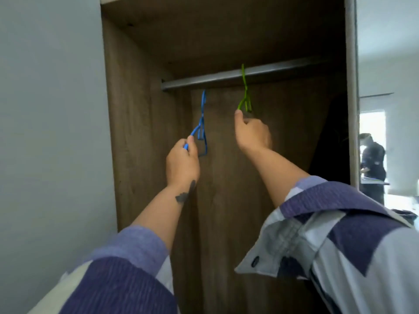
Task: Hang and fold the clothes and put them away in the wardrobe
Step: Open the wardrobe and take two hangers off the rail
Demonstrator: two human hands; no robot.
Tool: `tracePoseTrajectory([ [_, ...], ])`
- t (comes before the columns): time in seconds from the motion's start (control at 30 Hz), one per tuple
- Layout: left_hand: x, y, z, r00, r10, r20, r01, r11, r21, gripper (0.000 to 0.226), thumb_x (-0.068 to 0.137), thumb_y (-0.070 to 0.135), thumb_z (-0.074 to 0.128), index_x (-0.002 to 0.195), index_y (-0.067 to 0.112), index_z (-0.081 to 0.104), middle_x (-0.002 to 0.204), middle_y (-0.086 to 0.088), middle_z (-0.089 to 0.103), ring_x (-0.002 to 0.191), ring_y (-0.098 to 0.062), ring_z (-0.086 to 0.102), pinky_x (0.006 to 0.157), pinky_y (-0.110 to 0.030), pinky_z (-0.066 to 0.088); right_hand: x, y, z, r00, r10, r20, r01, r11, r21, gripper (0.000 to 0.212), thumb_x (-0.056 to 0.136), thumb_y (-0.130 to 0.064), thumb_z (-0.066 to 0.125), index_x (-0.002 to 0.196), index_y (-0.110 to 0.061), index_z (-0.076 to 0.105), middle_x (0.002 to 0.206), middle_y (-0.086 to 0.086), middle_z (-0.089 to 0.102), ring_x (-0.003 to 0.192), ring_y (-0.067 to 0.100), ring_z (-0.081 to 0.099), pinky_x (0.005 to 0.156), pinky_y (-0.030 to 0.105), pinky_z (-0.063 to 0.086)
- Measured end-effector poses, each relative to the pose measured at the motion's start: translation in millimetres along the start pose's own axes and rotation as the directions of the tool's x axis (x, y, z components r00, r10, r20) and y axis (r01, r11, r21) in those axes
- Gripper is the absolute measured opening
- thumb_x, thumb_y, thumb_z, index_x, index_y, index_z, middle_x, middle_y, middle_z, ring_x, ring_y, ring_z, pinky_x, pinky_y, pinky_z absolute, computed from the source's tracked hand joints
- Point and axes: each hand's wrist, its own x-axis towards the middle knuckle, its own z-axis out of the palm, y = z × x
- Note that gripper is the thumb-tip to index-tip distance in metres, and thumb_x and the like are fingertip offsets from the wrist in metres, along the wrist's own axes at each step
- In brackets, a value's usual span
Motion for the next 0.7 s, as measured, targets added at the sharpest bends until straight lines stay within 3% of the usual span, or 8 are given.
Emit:
tracePoseTrajectory([
  [0.13,-53.7,11.7,-7.2,0.997,-0.049,-0.06,0.053,0.996,0.072,0.045,0.102,0.032,0.034,0.059,0.017,0.035,0.067,-0.006,0.05,0.071,-0.026,0.048,0.061,-0.033,0.03,-27.6,4.9,-2.0,0.994,0.048,0.097,-0.061,0.989,0.136,0.063,0.096,-0.055,0.031,0.118,-0.006,0.065,0.126,0.019,0.06,0.119,0.035,0.053,0.094,0.036,0.042],
  [0.27,-122.1,28.9,-16.5,0.985,-0.136,-0.103,0.149,0.98,0.133,0.044,0.101,0.033,0.035,0.059,0.021,0.035,0.06,0.003,0.045,0.059,-0.016,0.043,0.053,-0.03,0.028,-73.4,15.3,-0.8,0.918,0.113,0.38,-0.203,0.957,0.206,0.063,0.097,-0.048,0.036,0.122,0.005,0.058,0.131,0.022,0.056,0.121,0.035,0.052,0.098,0.036,0.04],
  [0.37,-188.0,39.2,-25.6,0.973,-0.184,-0.137,0.207,0.961,0.182,0.043,0.101,0.032,0.037,0.059,0.023,0.034,0.055,0.007,0.041,0.051,-0.009,0.039,0.052,-0.031,0.024,-114.2,22.4,6.9,0.822,0.074,0.564,-0.281,0.915,0.289,0.058,0.09,-0.049,0.046,0.112,0.001,0.065,0.119,0.02,0.065,0.091,0.028,0.06,0.091,0.041,0.048],
  [0.47,-250.9,40.5,-41.4,0.967,-0.212,-0.143,0.246,0.925,0.291,0.039,0.1,0.032,0.039,0.063,0.022,0.036,0.054,0.006,0.041,0.051,-0.011,0.042,0.054,-0.032,0.026,-160.0,28.7,6.1,0.745,0.037,0.666,-0.311,0.902,0.298,0.034,0.089,-0.04,0.052,0.079,-0.009,0.06,0.104,0.019,0.07,0.075,0.025,0.058,0.082,0.041,0.053],
  [0.5,-269.8,40.9,-48.8,0.965,-0.218,-0.145,0.254,0.909,0.329,0.036,0.1,0.032,0.039,0.066,0.02,0.038,0.056,0.005,0.042,0.054,-0.017,0.046,0.055,-0.033,0.03,-176.1,28.8,-0.5,0.716,0.039,0.697,-0.331,0.898,0.29,0.027,0.09,-0.034,0.053,0.078,-0.01,0.058,0.097,0.018,0.069,0.068,0.025,0.06,0.077,0.04,0.055],
  [0.6,-320.3,54.6,-71.8,0.961,-0.223,-0.164,0.271,0.878,0.394,0.033,0.098,0.038,0.038,0.073,0.017,0.043,0.061,0.001,0.043,0.068,-0.035,0.051,0.058,-0.037,0.036,-218.3,29.5,-14.7,0.633,0.057,0.772,-0.404,0.875,0.267,0.024,0.091,-0.021,0.052,0.102,-0.003,0.064,0.077,0.01,0.063,0.054,0.022,0.059,0.066,0.041,0.057],
  [0.7,-364.3,82.3,-94.6,0.97,-0.204,-0.134,0.242,0.87,0.429,0.035,0.093,0.045,0.033,0.068,0.02,0.038,0.057,0.007,0.039,0.06,-0.026,0.043,0.057,-0.035,0.033,-258.0,22.2,-32.0,0.583,-0.001,0.813,-0.37,0.89,0.266,0.024,0.092,-0.016,0.052,0.104,0.0,0.064,0.075,0.011,0.063,0.057,0.026,0.06,0.063,0.041,0.056],
])
